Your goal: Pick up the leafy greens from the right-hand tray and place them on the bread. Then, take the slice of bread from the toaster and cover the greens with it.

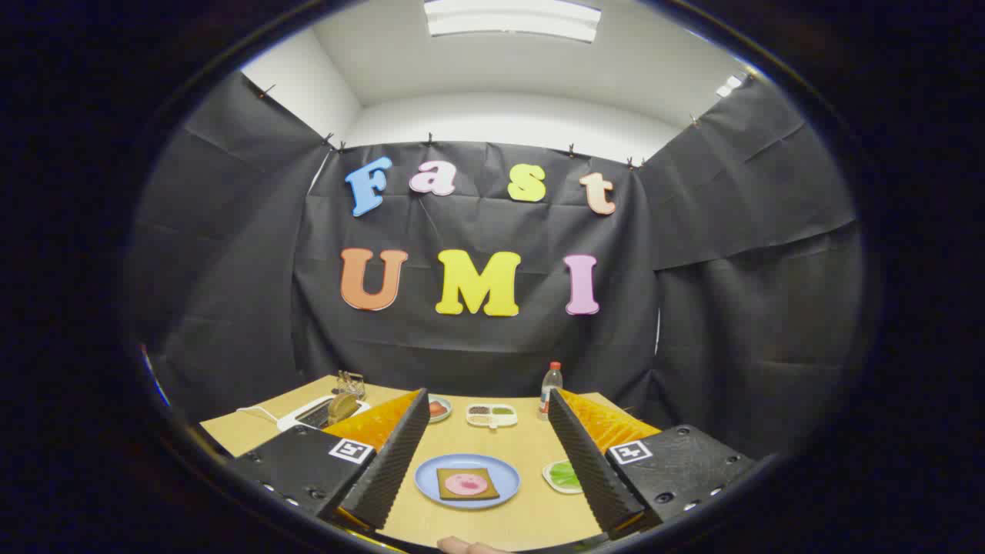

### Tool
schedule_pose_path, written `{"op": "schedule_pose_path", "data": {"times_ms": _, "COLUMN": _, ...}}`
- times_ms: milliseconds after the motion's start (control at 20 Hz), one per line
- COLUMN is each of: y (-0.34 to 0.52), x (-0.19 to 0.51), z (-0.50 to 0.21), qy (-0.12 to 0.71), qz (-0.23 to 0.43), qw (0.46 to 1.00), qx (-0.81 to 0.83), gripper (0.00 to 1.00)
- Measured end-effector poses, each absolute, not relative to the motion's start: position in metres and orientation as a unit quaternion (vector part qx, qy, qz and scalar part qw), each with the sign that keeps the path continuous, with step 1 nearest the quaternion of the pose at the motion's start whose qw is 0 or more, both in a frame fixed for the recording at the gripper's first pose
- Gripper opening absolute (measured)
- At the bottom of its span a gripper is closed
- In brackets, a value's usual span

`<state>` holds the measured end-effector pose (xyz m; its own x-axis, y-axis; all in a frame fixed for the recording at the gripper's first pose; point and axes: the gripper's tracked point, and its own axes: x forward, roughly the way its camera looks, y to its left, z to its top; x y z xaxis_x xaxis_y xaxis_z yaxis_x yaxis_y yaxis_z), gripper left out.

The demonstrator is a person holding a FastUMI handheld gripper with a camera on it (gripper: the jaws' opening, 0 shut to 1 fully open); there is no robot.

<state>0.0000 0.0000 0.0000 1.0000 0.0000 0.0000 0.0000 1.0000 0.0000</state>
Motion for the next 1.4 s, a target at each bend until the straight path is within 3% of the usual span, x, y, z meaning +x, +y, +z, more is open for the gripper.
{"op": "schedule_pose_path", "data": {"times_ms": 950, "y": -0.042, "x": 0.04, "z": -0.034, "qy": 0.027, "qz": -0.018, "qw": 0.999, "qx": -0.008, "gripper": 0.95}}
{"op": "schedule_pose_path", "data": {"times_ms": 1200, "y": -0.093, "x": 0.101, "z": -0.084, "qy": 0.058, "qz": -0.044, "qw": 0.997, "qx": -0.014, "gripper": 0.95}}
{"op": "schedule_pose_path", "data": {"times_ms": 1400, "y": -0.145, "x": 0.16, "z": -0.159, "qy": 0.139, "qz": -0.079, "qw": 0.987, "qx": -0.001, "gripper": 0.95}}
